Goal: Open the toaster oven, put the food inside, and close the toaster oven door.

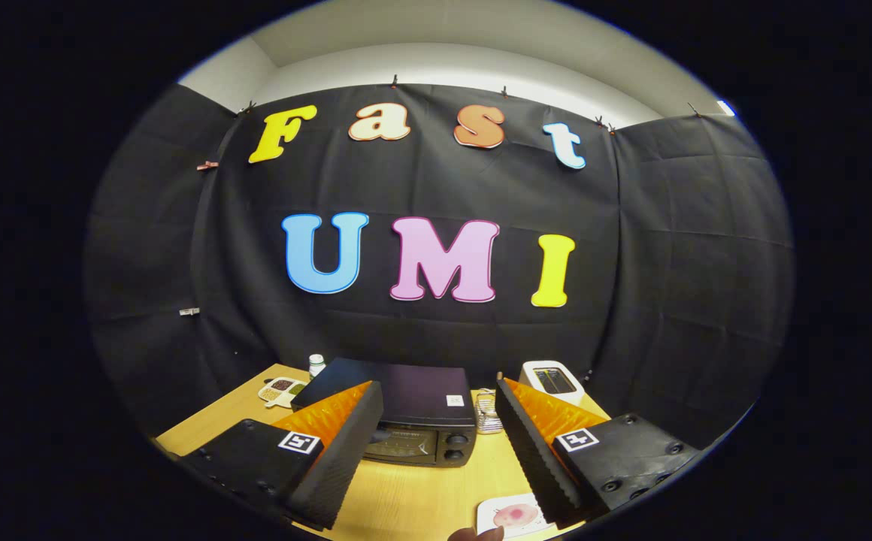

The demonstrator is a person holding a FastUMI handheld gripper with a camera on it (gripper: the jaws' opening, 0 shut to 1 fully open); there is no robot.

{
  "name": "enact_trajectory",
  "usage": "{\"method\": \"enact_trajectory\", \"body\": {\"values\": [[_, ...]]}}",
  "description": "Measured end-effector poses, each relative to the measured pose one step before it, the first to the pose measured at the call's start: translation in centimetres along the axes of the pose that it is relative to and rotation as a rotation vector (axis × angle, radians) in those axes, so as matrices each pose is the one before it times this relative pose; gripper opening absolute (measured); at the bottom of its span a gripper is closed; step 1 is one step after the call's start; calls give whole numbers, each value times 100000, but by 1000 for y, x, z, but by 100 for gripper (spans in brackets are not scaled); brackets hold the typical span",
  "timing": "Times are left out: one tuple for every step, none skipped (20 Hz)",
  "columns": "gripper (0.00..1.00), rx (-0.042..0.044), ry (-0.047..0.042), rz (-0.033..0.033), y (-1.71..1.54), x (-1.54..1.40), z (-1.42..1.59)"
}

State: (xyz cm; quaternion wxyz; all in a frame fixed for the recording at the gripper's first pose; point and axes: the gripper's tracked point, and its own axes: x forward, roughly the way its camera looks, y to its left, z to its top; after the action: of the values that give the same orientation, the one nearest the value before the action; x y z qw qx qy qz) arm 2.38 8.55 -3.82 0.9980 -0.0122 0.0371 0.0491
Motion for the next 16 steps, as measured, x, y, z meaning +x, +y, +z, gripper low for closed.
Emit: {"method": "enact_trajectory", "body": {"values": [[98, 61, 1075, 1165, 1245, 738, -692], [98, 278, 1605, 1167, 1223, 875, -798], [98, 206, 1722, 713, 1127, 970, -912], [98, 31, 1912, 223, 905, 1047, -956], [98, -350, 2316, -91, 852, 1450, -1274], [98, -383, 2115, 124, 688, 1114, -1022], [98, 75, 2717, 108, 888, 1112, -1191], [98, 652, 3009, 336, 768, 1151, -1203], [98, 389, 2751, 234, 691, 1234, -1143], [98, -454, 2725, -147, 490, 1284, -927], [98, -588, 2522, 13, 549, 1353, -1006], [98, 135, 2603, -204, 372, 1205, -778], [98, 818, 2519, -236, 285, 990, -774], [98, 826, 2482, -619, 213, 1037, -701], [99, 322, 1621, -716, 118, 947, -610], [98, -1006, 935, -1276, -41, 875, -363]]}}
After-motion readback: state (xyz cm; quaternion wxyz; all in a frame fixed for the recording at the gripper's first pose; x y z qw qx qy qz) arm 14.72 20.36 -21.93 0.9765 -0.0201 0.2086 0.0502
